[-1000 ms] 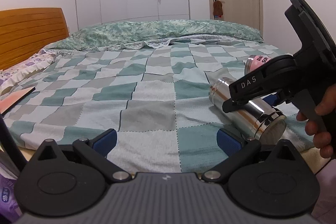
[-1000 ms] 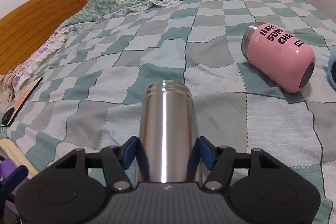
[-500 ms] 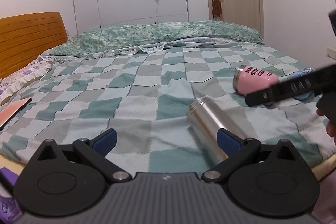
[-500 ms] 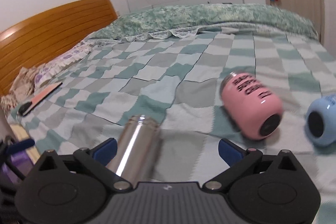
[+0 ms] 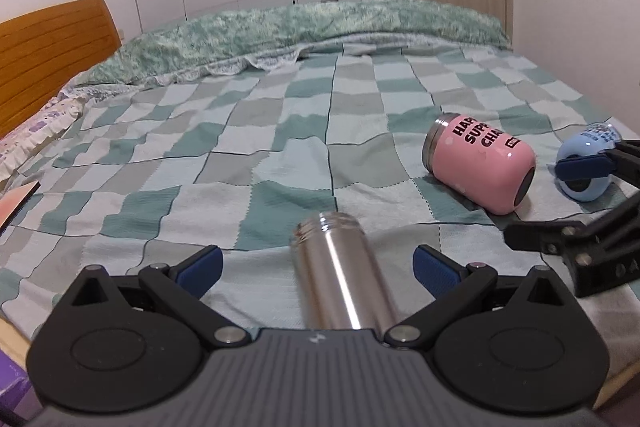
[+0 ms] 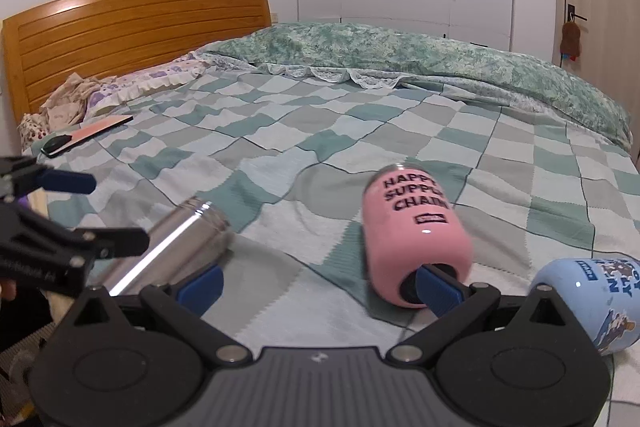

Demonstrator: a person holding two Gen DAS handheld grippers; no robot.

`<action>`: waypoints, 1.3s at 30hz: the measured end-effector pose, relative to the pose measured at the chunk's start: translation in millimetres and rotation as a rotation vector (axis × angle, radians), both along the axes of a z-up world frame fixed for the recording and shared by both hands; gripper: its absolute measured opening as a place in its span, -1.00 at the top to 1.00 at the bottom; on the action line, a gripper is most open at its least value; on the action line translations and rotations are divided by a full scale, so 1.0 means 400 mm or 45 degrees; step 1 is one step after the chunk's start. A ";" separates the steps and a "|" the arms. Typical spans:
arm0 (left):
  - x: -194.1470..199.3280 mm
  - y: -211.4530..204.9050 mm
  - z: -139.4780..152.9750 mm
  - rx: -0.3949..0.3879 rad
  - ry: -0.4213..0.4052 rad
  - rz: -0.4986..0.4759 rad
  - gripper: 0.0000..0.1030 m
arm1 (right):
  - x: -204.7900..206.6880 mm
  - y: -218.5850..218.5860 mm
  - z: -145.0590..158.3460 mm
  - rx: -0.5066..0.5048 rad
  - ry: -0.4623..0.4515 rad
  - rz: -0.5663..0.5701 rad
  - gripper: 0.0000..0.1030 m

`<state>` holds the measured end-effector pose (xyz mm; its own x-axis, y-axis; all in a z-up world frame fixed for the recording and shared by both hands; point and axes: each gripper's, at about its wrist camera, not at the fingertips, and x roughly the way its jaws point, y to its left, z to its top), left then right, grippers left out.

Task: Flip cup upright
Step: 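Grasp the silver cup with the left gripper while the right gripper releases it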

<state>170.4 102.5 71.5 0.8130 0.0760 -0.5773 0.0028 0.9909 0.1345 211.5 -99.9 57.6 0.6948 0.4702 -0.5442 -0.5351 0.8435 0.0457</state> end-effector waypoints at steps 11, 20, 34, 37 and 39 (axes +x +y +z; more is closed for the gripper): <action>0.116 -0.048 -0.030 0.092 0.186 0.050 -1.00 | 0.048 -0.046 -0.034 -0.010 -0.050 0.043 -1.00; 0.188 -0.023 -0.071 0.034 0.327 0.169 -1.00 | 0.064 -0.035 -0.047 -0.023 -0.068 0.055 -1.00; 0.173 -0.040 -0.117 0.147 0.462 -0.040 -0.31 | 0.058 -0.033 -0.063 -0.052 -0.061 0.056 -1.00; 0.159 -0.041 -0.120 0.239 0.471 -0.143 -0.31 | 0.056 -0.034 -0.066 -0.057 -0.061 0.055 -1.00; 0.154 -0.036 -0.122 0.262 0.479 -0.181 -0.31 | 0.053 -0.034 -0.069 -0.062 -0.059 0.053 -1.00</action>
<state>232.2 88.0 22.8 0.5604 0.1230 -0.8190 0.2236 0.9297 0.2926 232.7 -113.5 30.2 0.7001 0.4734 -0.5345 -0.5707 0.8209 -0.0204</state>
